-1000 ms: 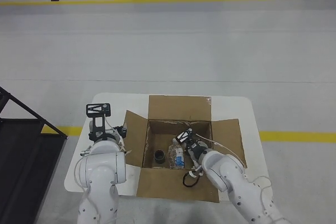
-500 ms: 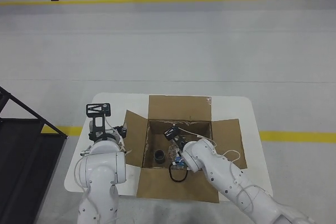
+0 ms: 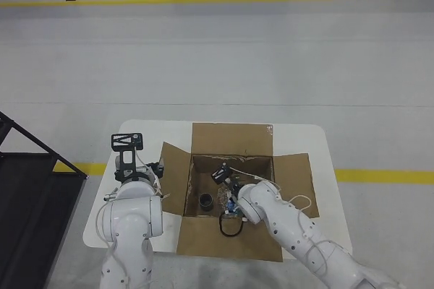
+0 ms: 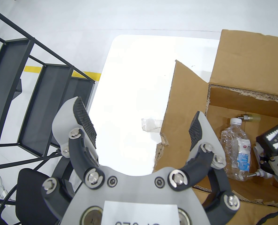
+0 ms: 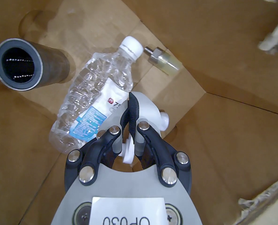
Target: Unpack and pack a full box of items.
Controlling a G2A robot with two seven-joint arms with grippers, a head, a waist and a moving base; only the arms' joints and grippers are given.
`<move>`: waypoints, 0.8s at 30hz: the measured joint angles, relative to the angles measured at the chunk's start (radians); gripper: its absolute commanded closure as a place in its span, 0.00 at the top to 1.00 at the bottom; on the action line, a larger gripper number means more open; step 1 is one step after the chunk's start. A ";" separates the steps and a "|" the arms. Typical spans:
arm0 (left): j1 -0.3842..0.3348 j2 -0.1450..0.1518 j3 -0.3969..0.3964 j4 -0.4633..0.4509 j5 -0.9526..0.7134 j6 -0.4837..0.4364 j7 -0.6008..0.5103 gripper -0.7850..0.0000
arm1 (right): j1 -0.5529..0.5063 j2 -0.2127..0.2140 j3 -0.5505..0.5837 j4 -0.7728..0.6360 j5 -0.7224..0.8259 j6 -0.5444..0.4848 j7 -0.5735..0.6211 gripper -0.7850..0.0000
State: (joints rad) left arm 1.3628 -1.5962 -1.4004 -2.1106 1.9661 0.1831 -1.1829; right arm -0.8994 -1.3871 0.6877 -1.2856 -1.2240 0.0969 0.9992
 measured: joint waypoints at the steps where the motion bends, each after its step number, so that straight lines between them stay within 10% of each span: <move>1: 0.000 0.000 0.000 0.000 0.000 0.000 0.000 1.00 | -0.004 -0.004 -0.006 0.000 0.002 0.004 0.000 0.04; 11: 0.000 0.000 0.000 0.000 0.000 0.000 0.000 1.00 | -0.007 -0.035 -0.036 0.002 0.022 0.004 -0.015 0.39; 24: 0.000 0.000 0.000 0.000 0.000 0.000 0.000 1.00 | -0.010 -0.055 -0.034 0.073 0.020 -0.032 -0.048 0.47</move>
State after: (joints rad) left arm 1.3628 -1.5962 -1.4004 -2.1106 1.9661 0.1831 -1.1829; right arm -0.9097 -1.4421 0.6535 -1.2129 -1.2043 0.0648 0.9509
